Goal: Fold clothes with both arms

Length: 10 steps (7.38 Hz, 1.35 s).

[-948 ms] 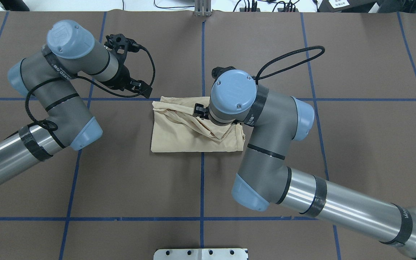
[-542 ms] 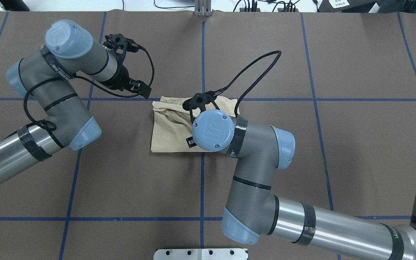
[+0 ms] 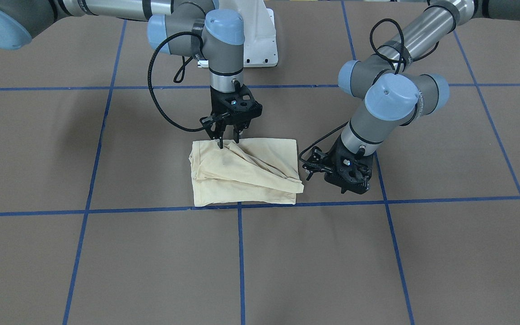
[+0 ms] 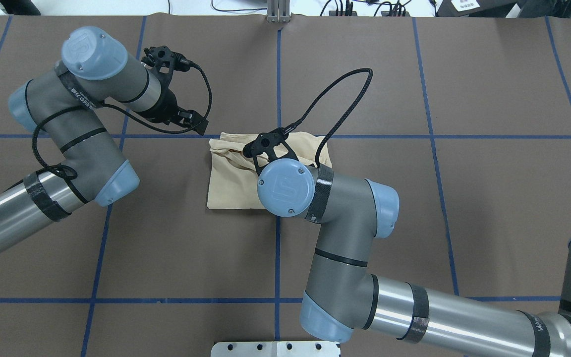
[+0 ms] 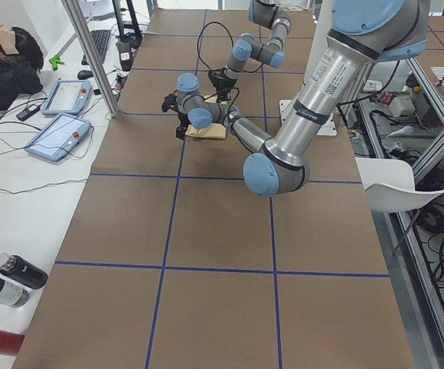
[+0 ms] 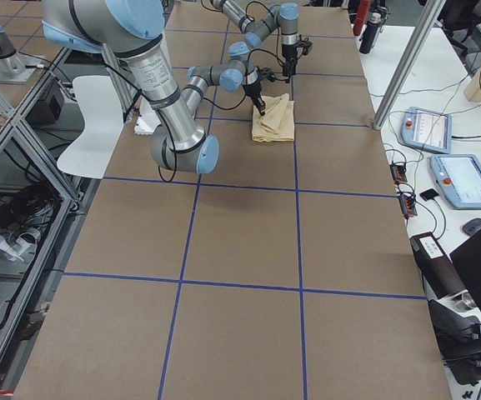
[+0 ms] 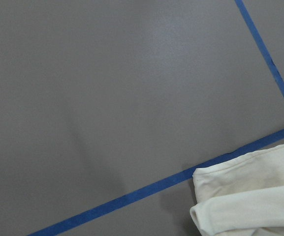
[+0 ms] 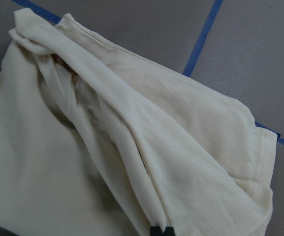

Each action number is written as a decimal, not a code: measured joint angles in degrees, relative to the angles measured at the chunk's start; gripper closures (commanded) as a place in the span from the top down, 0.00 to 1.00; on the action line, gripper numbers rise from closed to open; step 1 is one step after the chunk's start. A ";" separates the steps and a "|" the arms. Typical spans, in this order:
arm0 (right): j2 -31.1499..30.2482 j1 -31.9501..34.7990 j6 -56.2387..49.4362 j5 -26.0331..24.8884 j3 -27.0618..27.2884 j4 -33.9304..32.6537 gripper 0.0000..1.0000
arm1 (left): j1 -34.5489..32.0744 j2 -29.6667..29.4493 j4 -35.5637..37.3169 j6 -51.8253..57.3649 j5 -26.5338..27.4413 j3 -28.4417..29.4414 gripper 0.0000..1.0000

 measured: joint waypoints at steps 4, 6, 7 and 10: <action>0.61 2.02 0.34 -0.36 -0.40 0.35 0.00 | 0.00 0.14 0.08 -0.38 -0.06 -0.67 1.00; 1.22 4.77 0.25 -1.21 -3.36 1.30 0.00 | 0.00 0.24 0.16 -0.51 -0.06 -1.13 1.00; 2.18 6.49 0.16 -1.94 -6.97 3.84 0.00 | -0.02 0.26 0.17 -0.55 -0.06 -1.25 1.00; 6.08 10.88 -0.30 -2.40 -20.15 13.75 1.00 | -0.07 0.26 0.25 -0.59 -0.10 -1.37 1.00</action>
